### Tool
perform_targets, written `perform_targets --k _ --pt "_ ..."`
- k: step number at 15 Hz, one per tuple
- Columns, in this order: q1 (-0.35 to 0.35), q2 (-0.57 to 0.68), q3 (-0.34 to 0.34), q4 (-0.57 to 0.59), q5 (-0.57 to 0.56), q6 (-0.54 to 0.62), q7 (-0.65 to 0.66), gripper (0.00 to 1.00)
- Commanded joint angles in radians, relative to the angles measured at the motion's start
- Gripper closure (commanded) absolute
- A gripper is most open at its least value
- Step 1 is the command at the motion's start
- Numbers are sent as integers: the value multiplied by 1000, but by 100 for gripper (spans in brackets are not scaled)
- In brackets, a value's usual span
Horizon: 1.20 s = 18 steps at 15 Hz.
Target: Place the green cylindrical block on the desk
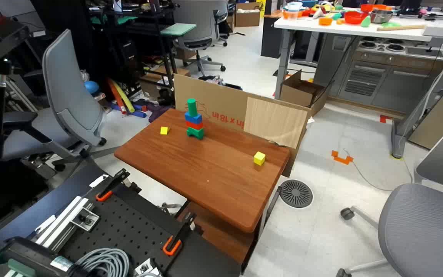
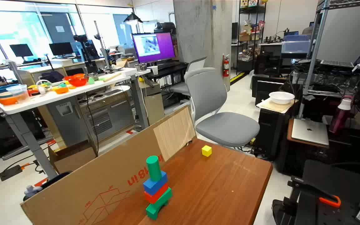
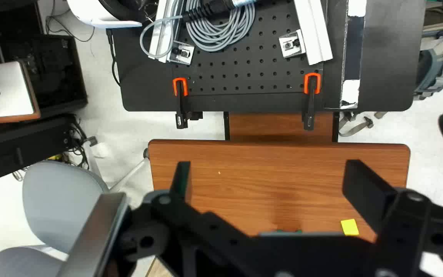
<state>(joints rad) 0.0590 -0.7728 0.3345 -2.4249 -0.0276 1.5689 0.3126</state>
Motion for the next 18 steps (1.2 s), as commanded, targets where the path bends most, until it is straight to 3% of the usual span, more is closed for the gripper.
perform_targets --k 1,12,18 --pt "22 6 -15 2 -10 -2 13 0" --pt "22 15 -17 3 -17 -2 2 0" --pt "3 113 -48 -41 -62 214 -24 0"
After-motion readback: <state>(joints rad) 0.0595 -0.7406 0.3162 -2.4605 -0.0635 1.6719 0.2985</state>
